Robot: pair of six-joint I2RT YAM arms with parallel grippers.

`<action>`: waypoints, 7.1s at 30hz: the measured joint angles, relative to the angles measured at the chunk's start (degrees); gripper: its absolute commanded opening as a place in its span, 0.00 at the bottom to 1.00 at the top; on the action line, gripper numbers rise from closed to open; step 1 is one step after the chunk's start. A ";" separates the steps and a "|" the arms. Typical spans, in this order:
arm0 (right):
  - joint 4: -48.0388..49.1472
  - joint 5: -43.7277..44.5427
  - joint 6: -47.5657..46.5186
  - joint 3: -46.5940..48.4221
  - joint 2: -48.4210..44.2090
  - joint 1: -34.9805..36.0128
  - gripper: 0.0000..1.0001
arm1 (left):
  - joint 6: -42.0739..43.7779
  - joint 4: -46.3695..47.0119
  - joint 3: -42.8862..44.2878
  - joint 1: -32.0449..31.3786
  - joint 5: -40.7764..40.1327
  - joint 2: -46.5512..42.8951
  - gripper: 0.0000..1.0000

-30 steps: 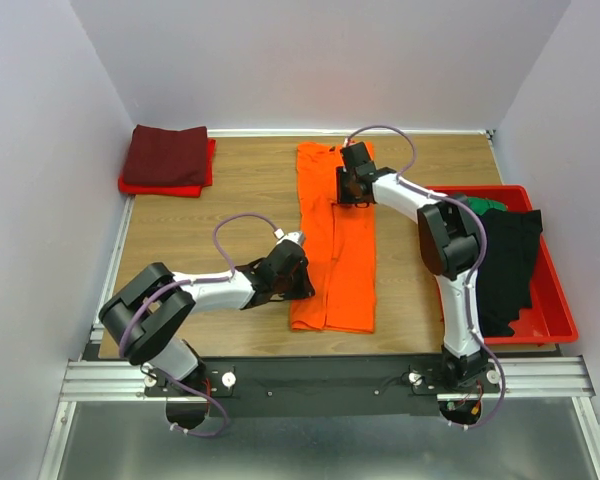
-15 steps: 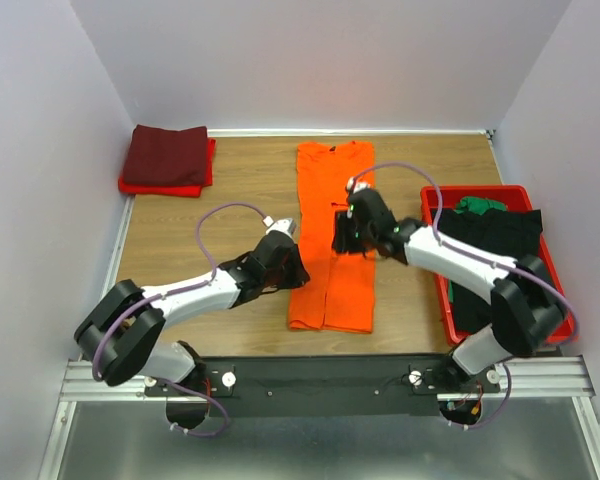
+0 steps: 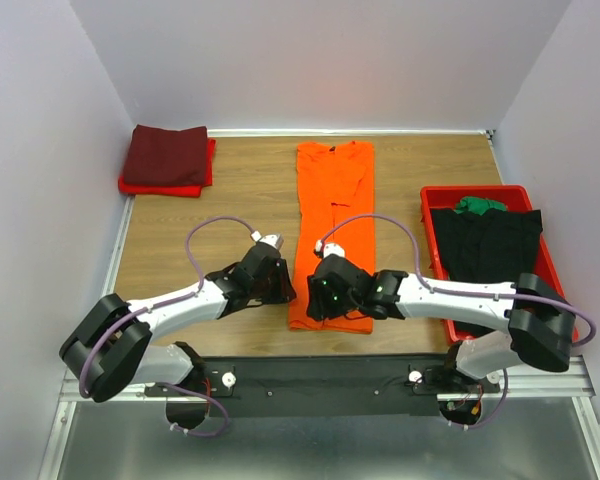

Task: Fold and stack the t-shirts
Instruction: Fold the tshirt

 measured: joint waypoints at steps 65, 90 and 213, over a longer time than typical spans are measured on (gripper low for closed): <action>-5.66 15.96 6.08 6.05 -1.07 5.42 0.04 | 1.99 -4.72 -2.67 -0.02 7.61 -4.39 0.38; -6.16 13.57 7.13 0.33 1.07 5.42 0.01 | 1.03 -2.43 -2.95 -0.02 10.73 -1.42 0.35; -19.23 18.27 20.06 -3.89 -10.08 5.42 0.25 | 8.07 -23.45 11.63 -4.76 8.81 -0.59 0.25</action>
